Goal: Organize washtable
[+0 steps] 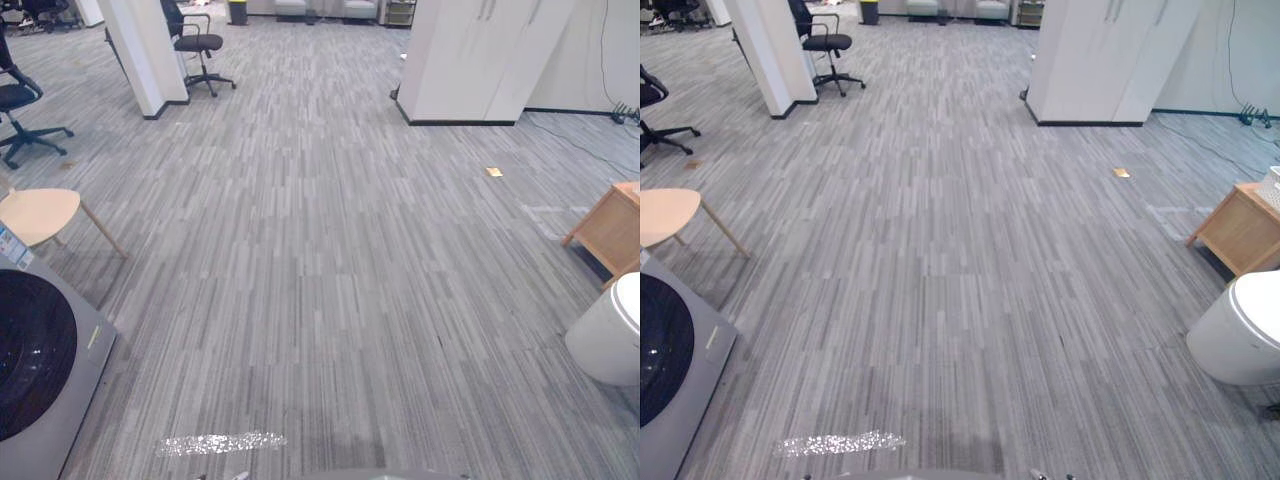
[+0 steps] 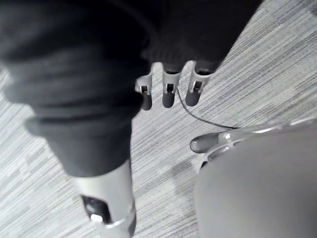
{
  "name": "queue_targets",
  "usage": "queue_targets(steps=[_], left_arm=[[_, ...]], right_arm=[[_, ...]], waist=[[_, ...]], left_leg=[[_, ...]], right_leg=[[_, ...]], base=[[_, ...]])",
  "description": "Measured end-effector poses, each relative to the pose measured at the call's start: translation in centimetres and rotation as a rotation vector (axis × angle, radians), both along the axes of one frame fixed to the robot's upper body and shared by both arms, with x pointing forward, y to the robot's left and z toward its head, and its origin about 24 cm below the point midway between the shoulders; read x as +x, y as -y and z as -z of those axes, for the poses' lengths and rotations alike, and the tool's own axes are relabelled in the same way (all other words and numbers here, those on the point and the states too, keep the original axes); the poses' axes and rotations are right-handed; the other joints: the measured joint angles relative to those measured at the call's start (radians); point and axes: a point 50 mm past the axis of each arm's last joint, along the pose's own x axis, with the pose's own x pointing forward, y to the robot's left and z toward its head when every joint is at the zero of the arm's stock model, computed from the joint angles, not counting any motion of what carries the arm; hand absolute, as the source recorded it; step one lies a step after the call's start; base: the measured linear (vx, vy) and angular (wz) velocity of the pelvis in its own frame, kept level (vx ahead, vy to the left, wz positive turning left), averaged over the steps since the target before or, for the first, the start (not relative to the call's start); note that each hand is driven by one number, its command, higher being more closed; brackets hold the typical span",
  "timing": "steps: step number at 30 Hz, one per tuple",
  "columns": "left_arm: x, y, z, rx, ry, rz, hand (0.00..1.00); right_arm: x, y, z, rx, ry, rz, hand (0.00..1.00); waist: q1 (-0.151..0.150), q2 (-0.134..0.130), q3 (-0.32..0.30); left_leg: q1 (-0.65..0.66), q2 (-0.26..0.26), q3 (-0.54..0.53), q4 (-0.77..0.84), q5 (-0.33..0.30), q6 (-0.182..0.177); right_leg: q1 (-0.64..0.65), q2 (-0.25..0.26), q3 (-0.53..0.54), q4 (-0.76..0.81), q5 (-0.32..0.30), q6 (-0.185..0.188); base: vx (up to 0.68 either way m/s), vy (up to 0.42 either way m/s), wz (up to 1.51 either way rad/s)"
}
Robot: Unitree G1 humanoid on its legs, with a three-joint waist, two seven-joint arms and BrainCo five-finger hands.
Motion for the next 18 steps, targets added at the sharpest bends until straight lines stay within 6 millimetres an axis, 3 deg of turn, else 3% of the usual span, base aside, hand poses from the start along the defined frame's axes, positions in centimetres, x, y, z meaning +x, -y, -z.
queue_targets(steps=[18], left_arm=[[-0.55, -0.10, 0.09, -0.002, -0.018, -0.032, 0.00]], right_arm=[[0.98, -0.14, 0.01, 0.008, 0.012, 0.000, 0.00]], waist=[[0.000, -0.007, -0.004]], left_leg=[[0.001, 0.001, 0.003, -0.008, 0.000, 0.000]], right_leg=[[0.003, 0.001, 0.003, 0.000, 0.000, 0.000]], base=[[0.00, 0.000, 0.00]])
